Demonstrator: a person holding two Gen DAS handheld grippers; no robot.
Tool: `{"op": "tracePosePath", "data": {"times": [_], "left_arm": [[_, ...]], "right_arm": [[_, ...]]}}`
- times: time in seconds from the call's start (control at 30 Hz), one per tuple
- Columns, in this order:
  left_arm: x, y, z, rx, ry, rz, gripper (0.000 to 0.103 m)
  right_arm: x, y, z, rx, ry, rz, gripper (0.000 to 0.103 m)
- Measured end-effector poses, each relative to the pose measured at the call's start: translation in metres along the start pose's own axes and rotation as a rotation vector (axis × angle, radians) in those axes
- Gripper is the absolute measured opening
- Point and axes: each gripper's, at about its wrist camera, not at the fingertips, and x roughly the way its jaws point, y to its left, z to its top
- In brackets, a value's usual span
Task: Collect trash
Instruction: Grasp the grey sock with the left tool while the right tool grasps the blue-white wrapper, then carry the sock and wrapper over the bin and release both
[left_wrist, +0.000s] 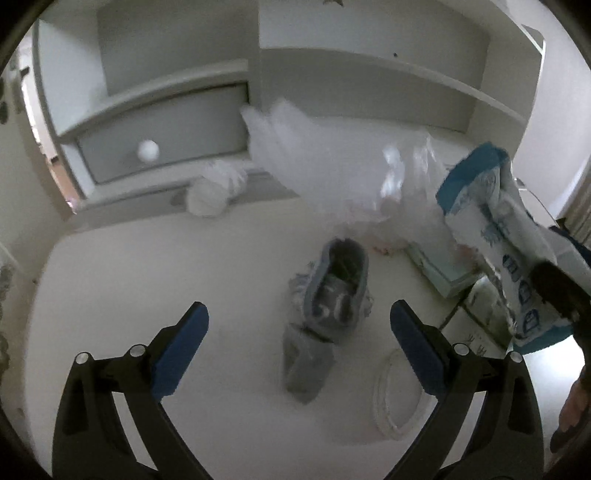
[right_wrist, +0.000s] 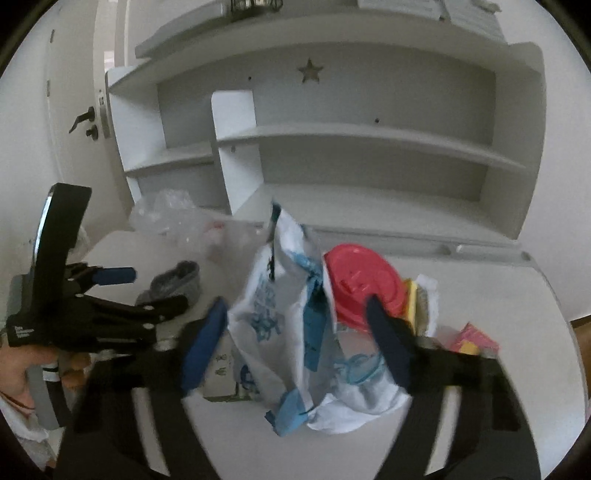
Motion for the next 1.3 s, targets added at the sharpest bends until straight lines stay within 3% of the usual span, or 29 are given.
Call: {"op": "tracePosePath", "data": {"times": [0.03,0.07,0.1,0.13,0.23,0.3,0.43,0.57,0.83,1.03,1.3], "left_arm": [[0.003,0.001,-0.001,-0.006,0.015,-0.025,0.074],[0.001,0.004,-0.001,-0.016,-0.002,-0.026,0.056],[0.001,0.010,-0.001,-0.031,-0.018,-0.042,0.030],[0.000,0.014,-0.003,-0.055,-0.021,-0.066,0.021],[-0.006,0.025,-0.007,-0.110,-0.048,-0.109,0.021],[-0.018,0.030,-0.012,-0.129,-0.107,-0.106,0.020],[-0.038,0.029,-0.019,-0.111,-0.208,-0.041,0.020],[-0.052,0.024,-0.019,-0.086,-0.277,0.032,0.020],[-0.052,0.021,-0.007,-0.073,-0.278,0.047,0.020],[-0.062,0.016,-0.013,-0.066,-0.341,0.087,0.020],[-0.085,0.049,-0.021,-0.239,-0.388,0.039,0.020]], "right_arm": [[0.002,0.000,-0.002,-0.001,0.001,0.011,0.051],[0.002,0.002,-0.004,-0.005,-0.008,0.006,0.044],[-0.001,0.003,-0.004,-0.005,-0.030,0.008,0.033],[-0.007,0.003,-0.005,-0.002,-0.074,0.013,0.033],[-0.017,0.009,-0.007,-0.024,-0.146,-0.019,0.032],[-0.023,0.010,-0.008,-0.030,-0.183,-0.023,0.032],[-0.038,0.010,-0.012,-0.037,-0.255,-0.021,0.032],[-0.041,0.019,-0.012,-0.089,-0.271,-0.025,0.032],[-0.045,0.011,-0.011,-0.053,-0.287,-0.019,0.032],[-0.048,0.016,-0.013,-0.074,-0.312,-0.028,0.032],[-0.052,0.016,-0.014,-0.070,-0.340,-0.037,0.032]]}}
